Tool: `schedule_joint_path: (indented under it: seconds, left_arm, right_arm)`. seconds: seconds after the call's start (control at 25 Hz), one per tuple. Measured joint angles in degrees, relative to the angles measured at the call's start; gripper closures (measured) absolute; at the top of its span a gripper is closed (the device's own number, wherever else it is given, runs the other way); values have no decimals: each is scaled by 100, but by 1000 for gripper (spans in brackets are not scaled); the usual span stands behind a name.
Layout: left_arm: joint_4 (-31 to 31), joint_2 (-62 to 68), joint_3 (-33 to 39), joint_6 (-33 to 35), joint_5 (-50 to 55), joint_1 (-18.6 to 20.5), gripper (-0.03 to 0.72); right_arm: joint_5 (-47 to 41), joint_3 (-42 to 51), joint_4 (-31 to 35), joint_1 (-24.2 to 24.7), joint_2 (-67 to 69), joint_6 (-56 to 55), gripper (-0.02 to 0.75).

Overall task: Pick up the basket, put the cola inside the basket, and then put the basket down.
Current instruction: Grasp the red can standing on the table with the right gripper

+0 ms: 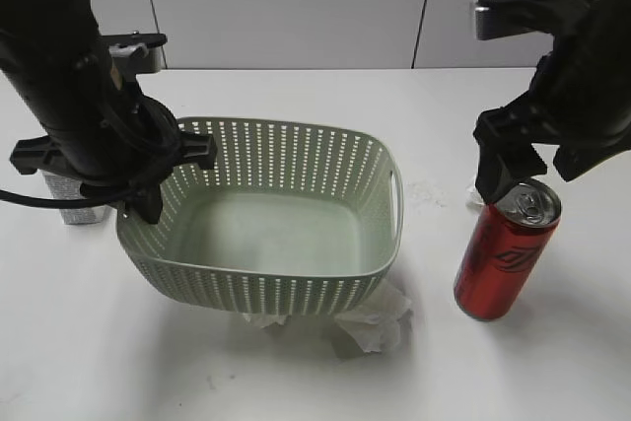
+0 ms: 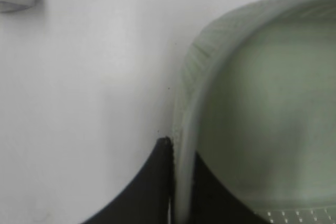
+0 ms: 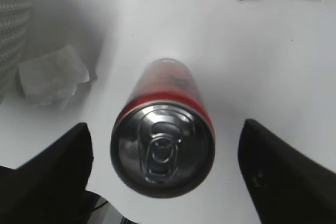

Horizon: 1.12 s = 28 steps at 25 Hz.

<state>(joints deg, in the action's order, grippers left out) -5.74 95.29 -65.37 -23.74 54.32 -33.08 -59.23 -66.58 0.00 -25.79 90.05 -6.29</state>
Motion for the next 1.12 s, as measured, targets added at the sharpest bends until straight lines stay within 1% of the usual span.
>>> schedule_joint_path:
  seconds: [0.44,0.52,0.64,0.92,1.12]
  left_arm:
    - [-50,0,0,0,0,0,688]
    - [-94,0,0,0,0,0,688]
    - [-202,0,0,0,-12,0,688]
    - [-264,0,0,0,-19,0,688]
    - [-315,0,0,5,-104,0,688]
  right_arm:
    - [-10,0,36,0,774,-141,70]
    - [-139,0,36,0,797,-235,96]
    - [-251,-5,0,0,797,-292,202]
    - [-334,-68,-31,0,728,-192,204]
    - [-818,-663,-263,0,324,23,204]
